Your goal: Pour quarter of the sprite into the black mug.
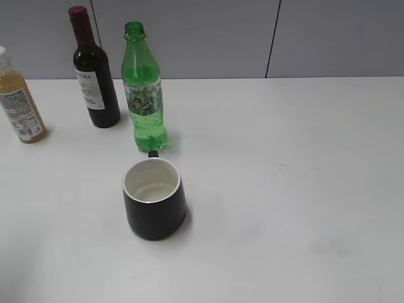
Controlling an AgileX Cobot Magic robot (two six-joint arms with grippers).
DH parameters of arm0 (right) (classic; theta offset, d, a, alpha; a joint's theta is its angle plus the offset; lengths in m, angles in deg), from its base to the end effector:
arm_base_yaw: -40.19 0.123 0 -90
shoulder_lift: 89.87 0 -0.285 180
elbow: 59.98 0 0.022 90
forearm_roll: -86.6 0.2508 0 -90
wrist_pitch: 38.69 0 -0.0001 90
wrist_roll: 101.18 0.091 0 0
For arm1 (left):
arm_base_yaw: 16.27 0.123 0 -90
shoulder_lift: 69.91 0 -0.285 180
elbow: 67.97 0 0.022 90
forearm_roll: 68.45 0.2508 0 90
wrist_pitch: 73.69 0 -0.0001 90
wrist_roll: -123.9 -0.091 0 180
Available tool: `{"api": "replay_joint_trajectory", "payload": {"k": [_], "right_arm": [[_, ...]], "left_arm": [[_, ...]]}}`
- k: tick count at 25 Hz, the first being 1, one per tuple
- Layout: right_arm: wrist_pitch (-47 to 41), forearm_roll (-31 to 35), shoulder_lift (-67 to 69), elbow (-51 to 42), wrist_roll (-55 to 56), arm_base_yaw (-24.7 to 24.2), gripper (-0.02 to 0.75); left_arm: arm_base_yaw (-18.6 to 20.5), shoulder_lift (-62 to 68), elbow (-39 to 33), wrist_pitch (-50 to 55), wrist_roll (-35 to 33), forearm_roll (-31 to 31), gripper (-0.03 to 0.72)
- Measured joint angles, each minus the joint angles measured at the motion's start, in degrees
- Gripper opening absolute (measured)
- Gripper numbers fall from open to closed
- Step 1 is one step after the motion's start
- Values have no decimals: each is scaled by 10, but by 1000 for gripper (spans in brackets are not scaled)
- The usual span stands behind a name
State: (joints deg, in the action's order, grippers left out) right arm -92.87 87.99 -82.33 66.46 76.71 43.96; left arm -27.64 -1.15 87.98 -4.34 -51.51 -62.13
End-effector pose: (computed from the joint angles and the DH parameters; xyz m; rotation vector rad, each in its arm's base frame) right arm 0.0085 0.0024 0.2619 -0.1015 2.0095 0.0473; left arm 0.1745 -0.0255 0.3122 0.1985 2.8101 0.0913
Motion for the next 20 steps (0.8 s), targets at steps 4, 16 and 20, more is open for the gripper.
{"api": "replay_joint_trajectory", "payload": {"k": [4, 16, 20], "right_arm": [[0, 0, 0, 0, 0, 0, 589], [0, 0, 0, 0, 0, 0, 589], [0, 0, 0, 0, 0, 0, 589]], "left_arm": [[0, -80, -36, 1, 31, 38, 493], [6, -334, -178, -9, 52, -6, 490], [6, -429, -219, -55, 52, -40, 490]]}}
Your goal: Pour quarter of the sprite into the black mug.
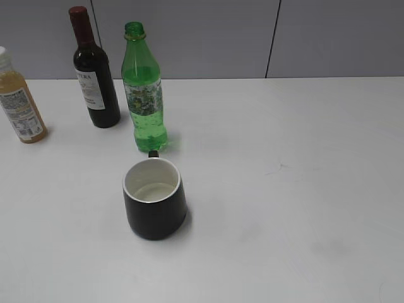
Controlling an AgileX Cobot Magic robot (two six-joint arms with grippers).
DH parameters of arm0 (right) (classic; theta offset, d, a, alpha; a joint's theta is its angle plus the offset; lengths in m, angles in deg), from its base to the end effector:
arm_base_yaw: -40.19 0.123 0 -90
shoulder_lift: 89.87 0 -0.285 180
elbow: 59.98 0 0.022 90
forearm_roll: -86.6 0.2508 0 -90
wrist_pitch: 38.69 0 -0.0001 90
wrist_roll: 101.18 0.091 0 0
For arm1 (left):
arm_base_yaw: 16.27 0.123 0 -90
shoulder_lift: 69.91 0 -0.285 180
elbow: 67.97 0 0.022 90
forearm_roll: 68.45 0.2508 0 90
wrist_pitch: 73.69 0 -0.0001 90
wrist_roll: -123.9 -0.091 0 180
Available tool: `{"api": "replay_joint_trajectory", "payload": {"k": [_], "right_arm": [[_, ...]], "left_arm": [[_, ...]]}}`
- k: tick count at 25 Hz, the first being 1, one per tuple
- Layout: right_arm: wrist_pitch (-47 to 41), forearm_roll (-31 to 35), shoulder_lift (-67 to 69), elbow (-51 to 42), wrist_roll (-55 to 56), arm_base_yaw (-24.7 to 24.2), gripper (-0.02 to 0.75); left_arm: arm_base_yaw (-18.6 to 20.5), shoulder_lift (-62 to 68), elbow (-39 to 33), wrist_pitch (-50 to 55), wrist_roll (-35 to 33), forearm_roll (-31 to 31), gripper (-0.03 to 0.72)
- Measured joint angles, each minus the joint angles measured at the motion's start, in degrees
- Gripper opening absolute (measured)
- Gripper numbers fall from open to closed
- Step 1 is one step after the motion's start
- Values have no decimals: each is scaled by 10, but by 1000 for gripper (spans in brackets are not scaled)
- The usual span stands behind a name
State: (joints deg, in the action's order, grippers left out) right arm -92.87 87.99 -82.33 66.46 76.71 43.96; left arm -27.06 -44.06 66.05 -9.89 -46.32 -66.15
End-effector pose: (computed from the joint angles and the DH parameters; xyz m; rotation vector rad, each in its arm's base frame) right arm 0.0085 0.0024 0.2619 -0.1015 2.0095 0.0473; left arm 0.0384 -0.0040 0.2813 0.0245 2.3695 -0.1221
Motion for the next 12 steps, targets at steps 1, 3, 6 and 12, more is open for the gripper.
{"api": "replay_joint_trajectory", "payload": {"k": [1, 3, 6, 12], "right_arm": [[0, 0, 0, 0, 0, 0, 589], [0, 0, 0, 0, 0, 0, 589], [0, 0, 0, 0, 0, 0, 589], [0, 0, 0, 0, 0, 0, 589]], "left_arm": [[0, -22, -8, -11, 0, -4, 490], [0, -56, -18, -23, -3, -8, 490], [0, -98, -18, -33, -15, -9, 490], [0, -172, -20, -36, -73, -15, 490]]}}
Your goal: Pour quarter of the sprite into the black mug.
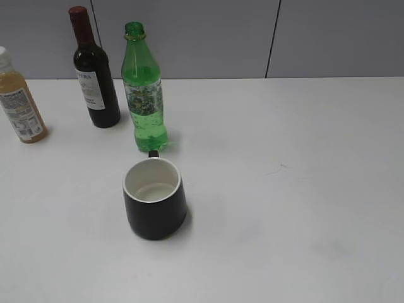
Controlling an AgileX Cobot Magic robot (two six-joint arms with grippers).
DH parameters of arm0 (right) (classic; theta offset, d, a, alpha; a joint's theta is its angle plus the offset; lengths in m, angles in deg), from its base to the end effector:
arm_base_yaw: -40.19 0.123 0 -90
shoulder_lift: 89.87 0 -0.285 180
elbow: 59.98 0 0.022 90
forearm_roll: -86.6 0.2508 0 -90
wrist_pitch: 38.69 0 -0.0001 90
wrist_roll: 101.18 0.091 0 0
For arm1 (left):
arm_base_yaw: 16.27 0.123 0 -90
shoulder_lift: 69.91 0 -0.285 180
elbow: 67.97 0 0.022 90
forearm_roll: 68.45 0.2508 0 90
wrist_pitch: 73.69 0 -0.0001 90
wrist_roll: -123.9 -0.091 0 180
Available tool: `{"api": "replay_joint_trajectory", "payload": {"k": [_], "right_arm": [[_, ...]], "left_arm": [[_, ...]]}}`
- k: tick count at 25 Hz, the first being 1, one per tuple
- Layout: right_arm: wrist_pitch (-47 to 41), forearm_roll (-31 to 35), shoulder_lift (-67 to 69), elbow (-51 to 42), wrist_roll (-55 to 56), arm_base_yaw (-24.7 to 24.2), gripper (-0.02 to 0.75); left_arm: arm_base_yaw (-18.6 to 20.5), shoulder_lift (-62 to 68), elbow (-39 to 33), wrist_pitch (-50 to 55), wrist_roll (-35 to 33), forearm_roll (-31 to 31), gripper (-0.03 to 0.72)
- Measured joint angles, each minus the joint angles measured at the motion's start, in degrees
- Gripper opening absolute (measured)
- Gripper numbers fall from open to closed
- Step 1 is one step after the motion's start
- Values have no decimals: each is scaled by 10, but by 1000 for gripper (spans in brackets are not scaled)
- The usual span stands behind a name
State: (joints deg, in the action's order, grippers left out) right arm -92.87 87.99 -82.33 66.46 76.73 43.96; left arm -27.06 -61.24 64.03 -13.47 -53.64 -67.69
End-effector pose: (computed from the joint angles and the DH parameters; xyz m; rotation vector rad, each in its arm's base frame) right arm 0.0085 0.0024 0.2619 -0.1011 2.0096 0.0475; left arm -0.0029 0.0016 0.2809 0.1479 2.0371 -0.1289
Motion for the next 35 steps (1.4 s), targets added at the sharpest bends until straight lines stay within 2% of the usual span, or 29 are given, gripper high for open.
{"api": "replay_joint_trajectory", "payload": {"k": [35], "right_arm": [[0, 1, 0, 0, 0, 0, 589]], "left_arm": [[0, -12, -3, 1, -7, -14, 489]]}}
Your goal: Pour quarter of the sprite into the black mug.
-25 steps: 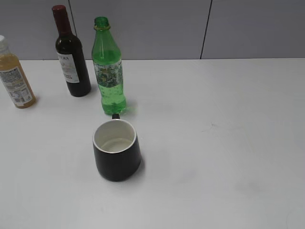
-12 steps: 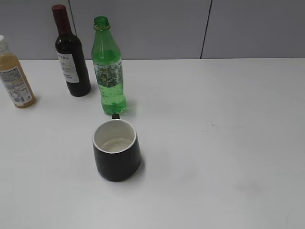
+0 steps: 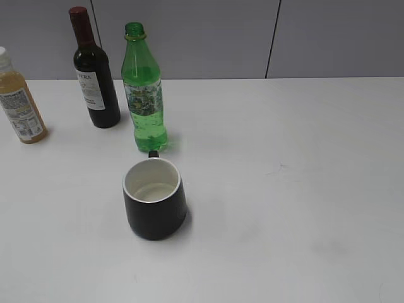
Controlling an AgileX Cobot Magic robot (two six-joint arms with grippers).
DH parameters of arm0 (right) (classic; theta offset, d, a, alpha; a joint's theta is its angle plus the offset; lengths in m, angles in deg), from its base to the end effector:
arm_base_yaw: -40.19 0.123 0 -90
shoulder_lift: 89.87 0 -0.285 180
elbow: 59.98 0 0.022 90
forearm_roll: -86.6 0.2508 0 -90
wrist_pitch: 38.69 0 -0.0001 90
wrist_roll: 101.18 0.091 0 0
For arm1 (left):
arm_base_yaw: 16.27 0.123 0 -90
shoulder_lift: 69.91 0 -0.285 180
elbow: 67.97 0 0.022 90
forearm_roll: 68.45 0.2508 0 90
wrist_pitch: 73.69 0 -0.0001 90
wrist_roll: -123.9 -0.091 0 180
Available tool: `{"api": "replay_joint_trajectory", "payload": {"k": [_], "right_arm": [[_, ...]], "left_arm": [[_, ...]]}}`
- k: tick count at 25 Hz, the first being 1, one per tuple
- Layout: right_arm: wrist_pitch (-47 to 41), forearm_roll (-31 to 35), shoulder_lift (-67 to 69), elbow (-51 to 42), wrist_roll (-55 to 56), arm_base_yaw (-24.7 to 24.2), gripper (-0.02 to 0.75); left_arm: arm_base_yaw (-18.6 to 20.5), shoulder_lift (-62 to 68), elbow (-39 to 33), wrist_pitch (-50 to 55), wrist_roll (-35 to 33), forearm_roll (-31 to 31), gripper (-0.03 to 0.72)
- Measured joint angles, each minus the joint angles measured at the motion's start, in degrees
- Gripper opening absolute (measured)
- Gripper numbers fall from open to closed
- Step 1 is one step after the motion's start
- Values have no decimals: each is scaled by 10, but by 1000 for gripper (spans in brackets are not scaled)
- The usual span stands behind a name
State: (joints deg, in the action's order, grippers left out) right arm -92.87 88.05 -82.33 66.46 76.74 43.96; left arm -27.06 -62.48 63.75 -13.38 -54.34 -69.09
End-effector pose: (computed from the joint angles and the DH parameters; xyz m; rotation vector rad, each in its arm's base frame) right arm 0.0085 0.0024 0.2619 -0.1009 2.0096 0.0489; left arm -0.0061 0.0003 0.2793 0.1602 2.0219 -0.1517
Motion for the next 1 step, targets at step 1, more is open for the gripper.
{"api": "replay_joint_trajectory", "payload": {"k": [1], "right_arm": [[0, 0, 0, 0, -1, 0, 589]], "left_arm": [[0, 0, 0, 0, 0, 0, 489]]}}
